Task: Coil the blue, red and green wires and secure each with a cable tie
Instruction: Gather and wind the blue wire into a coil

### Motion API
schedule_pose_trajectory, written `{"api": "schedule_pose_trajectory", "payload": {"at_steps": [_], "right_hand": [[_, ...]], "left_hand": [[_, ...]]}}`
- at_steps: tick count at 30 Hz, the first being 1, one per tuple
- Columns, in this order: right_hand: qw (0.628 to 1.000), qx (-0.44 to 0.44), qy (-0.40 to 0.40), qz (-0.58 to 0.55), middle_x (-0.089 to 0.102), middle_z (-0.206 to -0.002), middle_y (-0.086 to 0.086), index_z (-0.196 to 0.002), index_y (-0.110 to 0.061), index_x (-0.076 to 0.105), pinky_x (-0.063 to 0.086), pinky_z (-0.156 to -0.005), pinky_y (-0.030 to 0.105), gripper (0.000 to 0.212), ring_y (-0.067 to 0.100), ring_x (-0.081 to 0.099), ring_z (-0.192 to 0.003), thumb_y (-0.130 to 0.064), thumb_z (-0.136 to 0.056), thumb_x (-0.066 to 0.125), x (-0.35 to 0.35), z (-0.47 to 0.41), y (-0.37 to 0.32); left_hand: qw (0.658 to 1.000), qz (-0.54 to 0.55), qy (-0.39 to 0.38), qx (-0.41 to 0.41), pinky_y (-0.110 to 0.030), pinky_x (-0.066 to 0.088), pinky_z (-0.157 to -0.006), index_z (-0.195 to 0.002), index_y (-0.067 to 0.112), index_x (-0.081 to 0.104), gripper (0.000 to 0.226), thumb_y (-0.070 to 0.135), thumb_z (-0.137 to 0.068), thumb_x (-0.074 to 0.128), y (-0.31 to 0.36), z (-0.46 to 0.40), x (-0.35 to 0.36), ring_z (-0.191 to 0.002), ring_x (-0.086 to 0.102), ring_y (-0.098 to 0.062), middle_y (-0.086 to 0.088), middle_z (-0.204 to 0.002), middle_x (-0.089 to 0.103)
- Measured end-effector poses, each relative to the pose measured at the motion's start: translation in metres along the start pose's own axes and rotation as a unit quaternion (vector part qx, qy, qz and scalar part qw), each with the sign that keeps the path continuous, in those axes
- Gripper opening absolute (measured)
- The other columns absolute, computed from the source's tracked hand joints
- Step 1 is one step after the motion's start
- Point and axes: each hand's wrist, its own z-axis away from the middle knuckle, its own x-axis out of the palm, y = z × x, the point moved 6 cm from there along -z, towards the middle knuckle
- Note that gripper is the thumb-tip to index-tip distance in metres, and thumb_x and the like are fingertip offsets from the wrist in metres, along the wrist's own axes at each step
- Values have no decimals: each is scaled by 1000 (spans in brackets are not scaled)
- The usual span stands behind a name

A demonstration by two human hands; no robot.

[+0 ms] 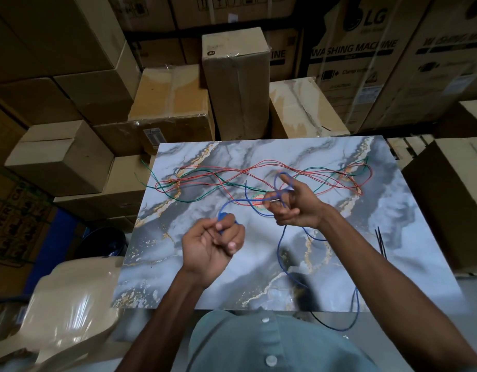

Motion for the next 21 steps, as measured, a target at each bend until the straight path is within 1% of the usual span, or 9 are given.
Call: {"api": "schedule_pose_trajectory", "payload": {"at_steps": [2,4,6,10,12,14,17,19,21], "right_hand": [[996,-39,37,-68,41,-64,3,-97,0,68,17,-52,25,62,10,23,-47,-60,-93,55,-13,4,7],[991,-69,93,-73,41,-67,-1,-95,-5,71,18,-55,24,37,10,26,-52,-42,-91,64,-20,6,14],[981,-89,169,17,39,-63,-5,-89,-10,76,17,-51,20,22,6,26,-50,-26,-96,62,-24,4,17],[934,-93,261,226,32,-53,-9,-82,-11,74,17,-50,25,25,11,21,-51,-11,-100,57,-7,-9,8],[885,-114,276,357,47,-48,-12,-83,-11,76,28,-48,25,26,10,36,-47,-6,-98,55,8,-17,-4],[812,-143,289,486,58,-56,-6,-79,-19,78,37,-55,26,25,14,47,-53,-13,-96,61,18,-26,-17],[730,-141,379,552,42,-49,-2,-55,-21,59,34,-55,28,42,10,43,-47,-22,-96,68,-13,-39,-37],[676,-105,437,583,60,-60,7,-64,-17,67,38,-61,28,32,21,62,-64,-29,-94,69,-39,-42,-46],[665,-49,452,592,77,-86,9,-88,-17,81,47,-69,30,21,26,71,-89,-34,-93,71,-60,-45,-45]], "left_hand": [[998,11,65,17,-24,30,-51,-63,19,42,43,30,-101,27,8,-1,-20,-51,31,-15,3,-54,15],[991,-19,132,29,-23,31,-48,-60,19,43,45,31,-102,33,13,-1,-41,-48,31,-15,4,-52,13],[980,-94,175,36,-23,32,-46,-62,17,40,38,30,-97,39,12,-2,-55,-46,32,-15,6,-47,18],[960,-204,193,20,-23,30,-45,-63,16,36,35,34,-93,43,-6,-6,-55,-44,33,-17,6,-45,21],[969,-178,170,4,-24,27,-46,-61,17,35,37,34,-93,44,-13,-7,-43,-44,32,-16,6,-45,19],[983,-125,131,-11,-26,22,-47,-60,20,36,38,32,-95,42,-16,-7,-26,-45,30,-15,7,-46,15],[996,-49,68,-11,-27,20,-46,-60,21,37,41,29,-100,34,-12,-5,-3,-43,30,-13,5,-48,8],[999,-18,45,0,-26,21,-45,-61,20,36,42,28,-102,31,-8,-5,6,-43,30,-13,4,-49,8],[999,-1,45,8,-25,23,-43,-60,20,37,44,28,-103,30,-5,-8,5,-43,31,-13,4,-49,9]]}}
